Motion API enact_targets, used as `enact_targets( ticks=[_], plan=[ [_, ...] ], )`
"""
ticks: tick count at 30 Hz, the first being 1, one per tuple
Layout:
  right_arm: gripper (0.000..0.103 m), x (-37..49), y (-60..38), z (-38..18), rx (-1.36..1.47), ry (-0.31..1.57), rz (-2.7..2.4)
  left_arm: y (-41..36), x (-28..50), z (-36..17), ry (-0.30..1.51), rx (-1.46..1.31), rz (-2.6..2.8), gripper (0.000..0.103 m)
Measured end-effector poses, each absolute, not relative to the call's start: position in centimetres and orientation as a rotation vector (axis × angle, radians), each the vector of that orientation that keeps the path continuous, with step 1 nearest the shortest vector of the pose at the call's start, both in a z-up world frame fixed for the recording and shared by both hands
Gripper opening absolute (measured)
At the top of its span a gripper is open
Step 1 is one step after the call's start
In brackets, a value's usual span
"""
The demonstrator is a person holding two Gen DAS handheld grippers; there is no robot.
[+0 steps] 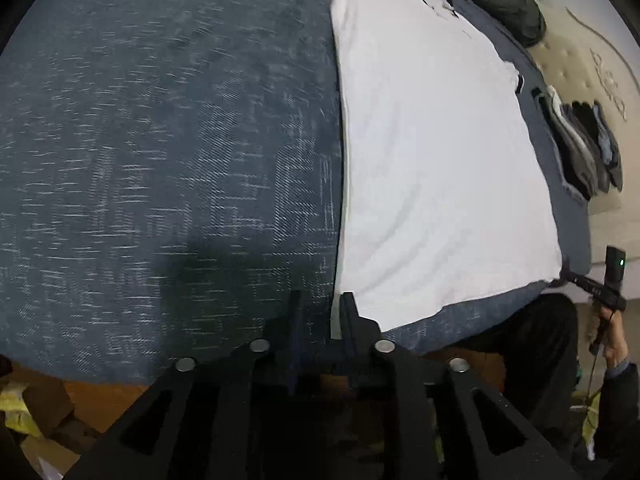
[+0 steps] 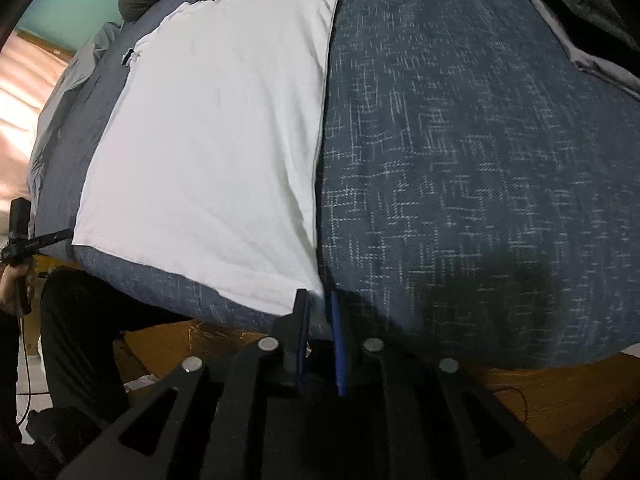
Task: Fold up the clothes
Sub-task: 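Open both tools and release the hem onto the bed, then grasp the black-trimmed sleeve cuff with the right tool and lift it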
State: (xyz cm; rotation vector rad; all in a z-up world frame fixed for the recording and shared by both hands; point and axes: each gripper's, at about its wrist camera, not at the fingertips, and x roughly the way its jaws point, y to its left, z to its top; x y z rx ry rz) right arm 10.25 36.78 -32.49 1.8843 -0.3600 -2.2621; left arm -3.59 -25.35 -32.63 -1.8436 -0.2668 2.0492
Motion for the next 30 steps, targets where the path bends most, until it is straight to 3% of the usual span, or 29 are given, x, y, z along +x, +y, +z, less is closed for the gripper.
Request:
enact_targets(
  ticks=[2, 7, 11, 18, 20, 21, 30],
  plan=[
    [0.019, 10.4, 37.6, -31.5, 1.868, -0.376, -2.276, -25.8, -4.0, -31.8, -0.26, -1.848, 2.069, 0.032],
    [0.028, 8.9, 39.9, -28.6, 1.767, -0.463, -2.341, -26.5, -7.8, -29.3, -0.243, -1.765, 2.144, 0.034],
    [0.038, 6.0, 41.6, -26.8, 1.662, -0.568, -2.399, -22.8, -10.5, -28.3, -0.237, -1.674, 2.201, 0.038],
    [0.041, -1.7, 42.6, -27.1, 1.538, -0.74, -2.495, -16.9, -15.8, -29.2, -0.223, -1.541, 2.236, 0.039],
    [0.055, -4.1, 43.2, -26.9, 1.511, -0.778, -2.515, -16.4, -15.6, -29.0, -0.234, -1.515, 2.244, 0.039],
    [0.057, -5.4, 43.9, -26.7, 1.499, -0.798, -2.523, -16.2, -16.1, -29.3, -0.247, -1.506, 2.25, 0.039],
    [0.058, -14.6, 47.0, -27.8, 1.435, -0.903, -2.62, -13.0, -20.6, -31.5, -0.349, -1.434, 2.289, 0.039]
  ],
)
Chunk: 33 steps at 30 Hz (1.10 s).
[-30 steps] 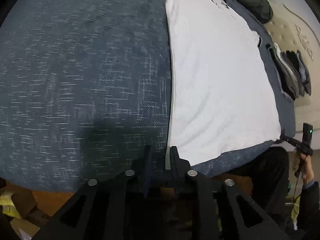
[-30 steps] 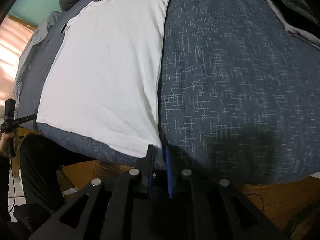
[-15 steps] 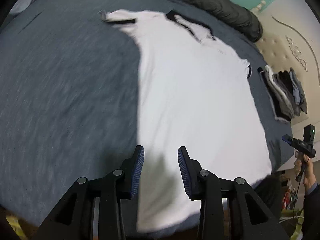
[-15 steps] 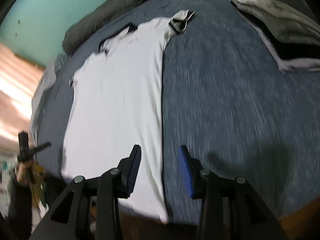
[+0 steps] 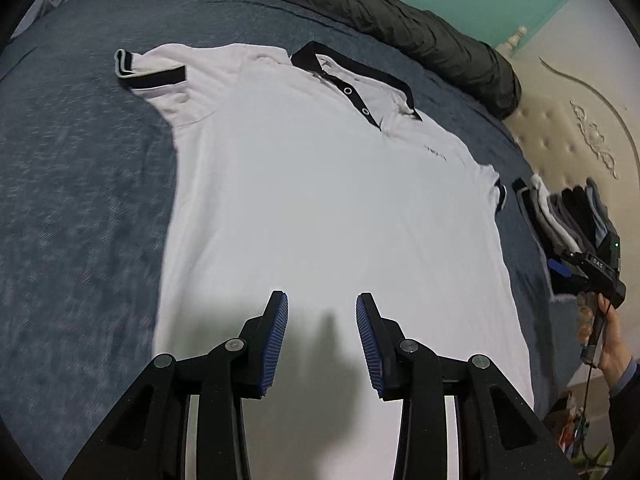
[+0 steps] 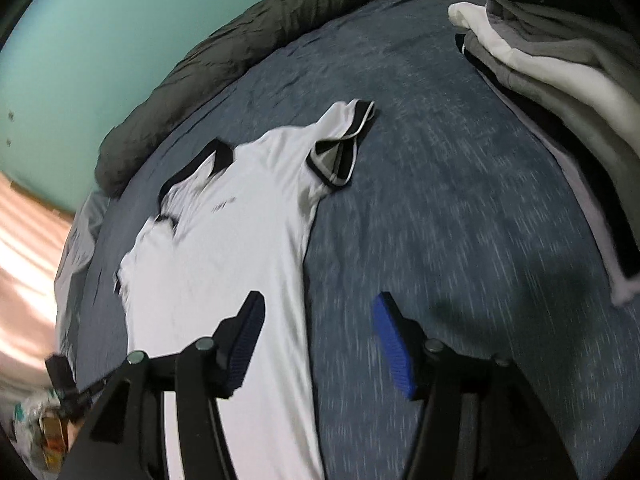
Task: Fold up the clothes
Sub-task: 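Grasp the black-trimmed sleeve cuff with the right tool and lift it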
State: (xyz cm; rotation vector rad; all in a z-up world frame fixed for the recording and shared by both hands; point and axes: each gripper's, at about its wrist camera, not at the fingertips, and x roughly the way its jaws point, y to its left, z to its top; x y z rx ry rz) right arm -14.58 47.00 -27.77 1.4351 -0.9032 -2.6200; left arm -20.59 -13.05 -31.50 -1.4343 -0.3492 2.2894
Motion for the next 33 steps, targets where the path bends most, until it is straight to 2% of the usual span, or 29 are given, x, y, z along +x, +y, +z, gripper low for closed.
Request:
enact_targets(
  ticks=[8, 19, 20, 21, 22, 24, 27, 33],
  plan=[
    [0.058, -20.1, 48.5, -28.8, 1.315, -1.016, -2.651, -11.5, -22.9, -33.4, -0.371, -1.371, 2.307, 0.039],
    [0.057, -28.3, 47.4, -31.1, 1.329, -0.918, -2.673, -11.5, -23.7, -35.6, -0.416, -1.376, 2.287, 0.04],
    [0.051, -28.8, 47.1, -31.4, 1.334, -0.899, -2.674, -11.4, -23.8, -35.6, -0.417, -1.375, 2.284, 0.04],
    [0.038, -29.2, 46.9, -31.6, 1.339, -0.88, -2.675, -11.4, -23.9, -35.6, -0.415, -1.37, 2.287, 0.04],
    [0.031, -29.2, 46.8, -31.9, 1.345, -0.876, -2.683, -11.3, -23.9, -35.5, -0.414, -1.366, 2.289, 0.04],
    [0.007, -29.2, 46.6, -32.4, 1.359, -0.868, -2.7, -11.5, -24.1, -35.6, -0.434, -1.364, 2.283, 0.04],
    [0.003, -28.2, 47.1, -33.1, 1.365, -0.91, -2.723, -11.6, -24.1, -35.7, -0.44, -1.366, 2.279, 0.04],
    [0.001, -25.3, 48.8, -34.9, 1.388, -1.033, -2.765, -11.6, -24.0, -35.8, -0.443, -1.37, 2.27, 0.04]
  ],
)
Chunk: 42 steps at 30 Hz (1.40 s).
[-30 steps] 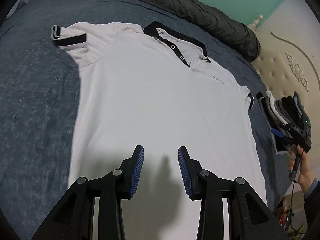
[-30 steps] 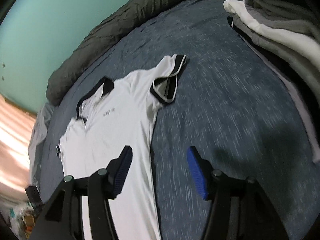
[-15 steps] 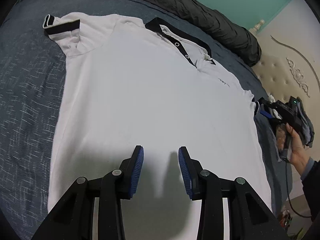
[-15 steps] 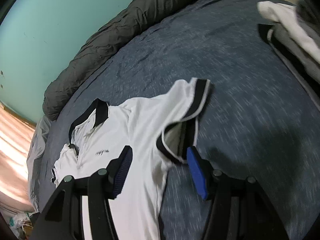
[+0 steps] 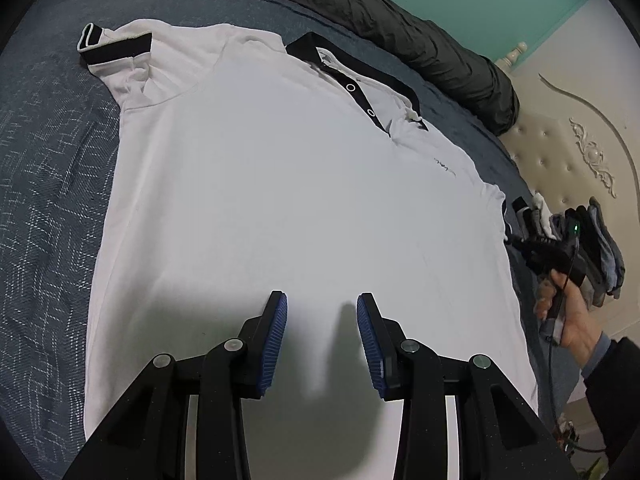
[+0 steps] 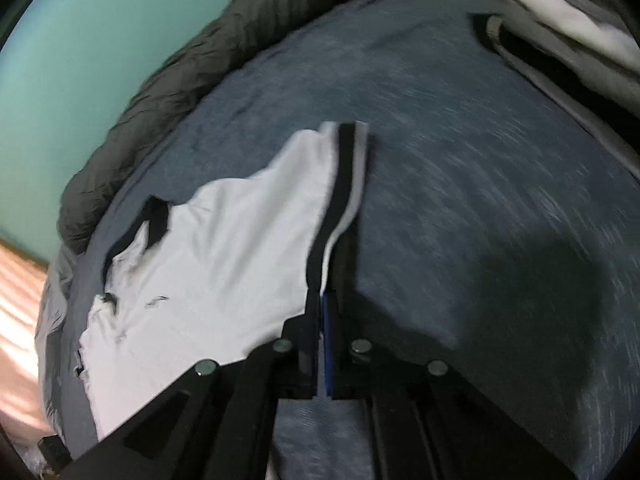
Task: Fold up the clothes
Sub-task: 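Grasp the black-trimmed sleeve cuff with the right tool and lift it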
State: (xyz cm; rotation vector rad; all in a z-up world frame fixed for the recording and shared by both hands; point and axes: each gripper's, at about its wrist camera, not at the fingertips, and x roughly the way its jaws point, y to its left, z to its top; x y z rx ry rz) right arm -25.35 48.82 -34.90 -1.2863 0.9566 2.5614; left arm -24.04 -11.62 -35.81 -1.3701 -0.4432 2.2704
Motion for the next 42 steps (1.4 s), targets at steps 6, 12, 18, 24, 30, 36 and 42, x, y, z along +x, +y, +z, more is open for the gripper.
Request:
enact_targets(
  ticks=[6, 12, 18, 24, 30, 36, 42],
  plan=[
    [0.001, -24.6, 49.5, -35.7, -1.299, 0.978, 2.538, -11.7, -24.1, -35.9, -0.444, -1.373, 2.27, 0.04],
    [0.04, -25.2, 50.2, -35.2, -1.226, 0.975, 2.516, -11.7, -24.0, -36.0, -0.445, -1.376, 2.266, 0.04],
    [0.053, -25.1, 51.5, -35.9, -1.104, 1.156, 2.5, -11.8, -24.2, -36.1, -0.456, -1.378, 2.261, 0.04],
    [0.053, -25.9, 51.5, -36.0, -1.099, 1.186, 2.499, -11.8, -24.2, -36.1, -0.455, -1.378, 2.26, 0.04],
    [0.053, -28.1, 50.9, -35.7, -1.138, 1.103, 2.508, -11.8, -24.2, -36.2, -0.456, -1.379, 2.26, 0.04],
    [0.019, -29.0, 51.1, -35.8, -1.131, 1.08, 2.523, -11.9, -24.3, -36.2, -0.458, -1.381, 2.256, 0.04],
    [0.013, -29.4, 51.8, -35.2, -1.089, 1.048, 2.545, -11.9, -24.2, -36.1, -0.454, -1.381, 2.254, 0.04]
  ],
)
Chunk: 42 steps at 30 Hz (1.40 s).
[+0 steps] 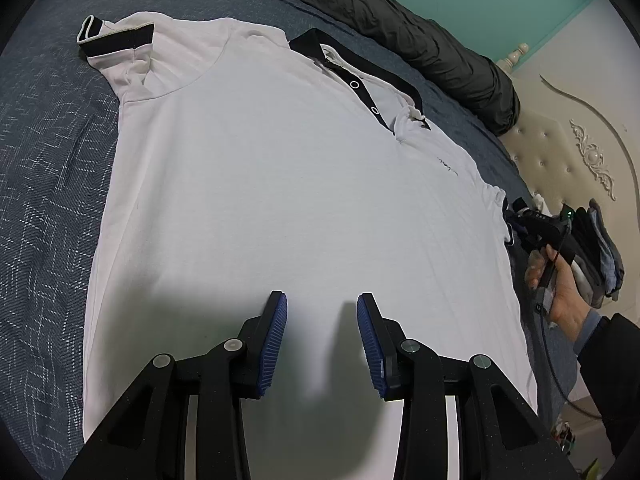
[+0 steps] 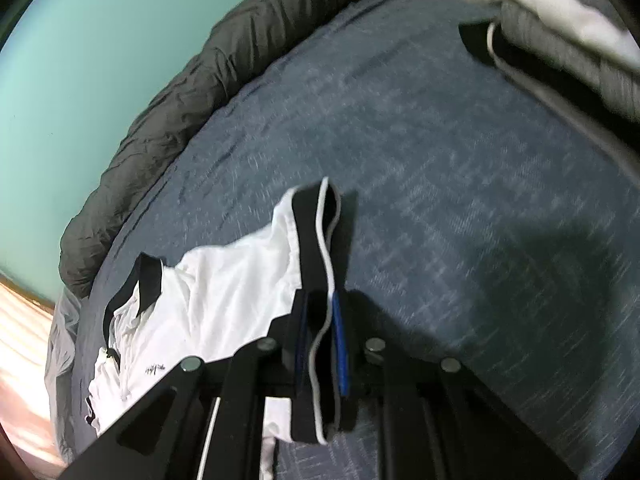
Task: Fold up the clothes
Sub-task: 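Grasp the black-trimmed sleeve cuff with the right tool and lift it, then lay the sleeve flat on the bed and open the right tool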
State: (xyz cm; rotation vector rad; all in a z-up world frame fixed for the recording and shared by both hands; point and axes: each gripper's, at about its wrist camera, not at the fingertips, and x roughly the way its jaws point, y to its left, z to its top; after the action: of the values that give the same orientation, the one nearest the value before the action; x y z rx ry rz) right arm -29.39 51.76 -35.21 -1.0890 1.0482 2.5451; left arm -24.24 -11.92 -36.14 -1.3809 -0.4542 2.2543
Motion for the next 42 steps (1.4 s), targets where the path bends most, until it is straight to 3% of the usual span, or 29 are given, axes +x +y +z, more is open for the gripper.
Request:
enact_targets(
  ticks=[1, 3, 13, 14, 15, 18, 23, 32, 39, 42],
  plan=[
    [0.016, -29.3, 52.3, -34.9, -1.05, 1.05, 2.536, -11.9, -24.2, -36.1, -0.453, -1.381, 2.255, 0.04],
    [0.047, -29.3, 53.4, -34.7, -0.993, 1.072, 2.508, -12.0, -24.2, -36.1, -0.447, -1.38, 2.256, 0.04],
    [0.047, -33.6, 54.5, -35.7, -1.053, 1.112, 2.526, -11.9, -24.4, -36.3, -0.432, -1.39, 2.254, 0.04],
    [0.041, -33.9, 54.2, -35.7, -1.056, 1.101, 2.538, -11.8, -24.4, -36.4, -0.431, -1.391, 2.254, 0.04],
    [0.021, -34.1, 54.1, -35.5, -1.052, 1.091, 2.55, -11.8, -24.4, -36.4, -0.429, -1.392, 2.254, 0.04],
    [0.005, -34.1, 53.8, -35.0, -1.056, 1.023, 2.567, -11.8, -24.4, -36.4, -0.427, -1.393, 2.253, 0.04],
    [0.004, -32.5, 55.0, -33.7, -0.908, 1.036, 2.508, -11.9, -24.5, -36.4, -0.429, -1.391, 2.252, 0.04],
    [0.005, -33.0, 55.5, -35.7, -1.032, 1.011, 2.372, -11.9, -24.7, -36.6, -0.438, -1.393, 2.246, 0.04],
    [0.019, -32.1, 55.6, -35.1, -1.025, 0.977, 2.373, -12.0, -24.7, -36.6, -0.448, -1.393, 2.243, 0.04],
    [0.045, -30.6, 55.7, -34.1, -0.996, 0.947, 2.336, -12.0, -24.8, -36.6, -0.456, -1.393, 2.242, 0.04]
  ],
)
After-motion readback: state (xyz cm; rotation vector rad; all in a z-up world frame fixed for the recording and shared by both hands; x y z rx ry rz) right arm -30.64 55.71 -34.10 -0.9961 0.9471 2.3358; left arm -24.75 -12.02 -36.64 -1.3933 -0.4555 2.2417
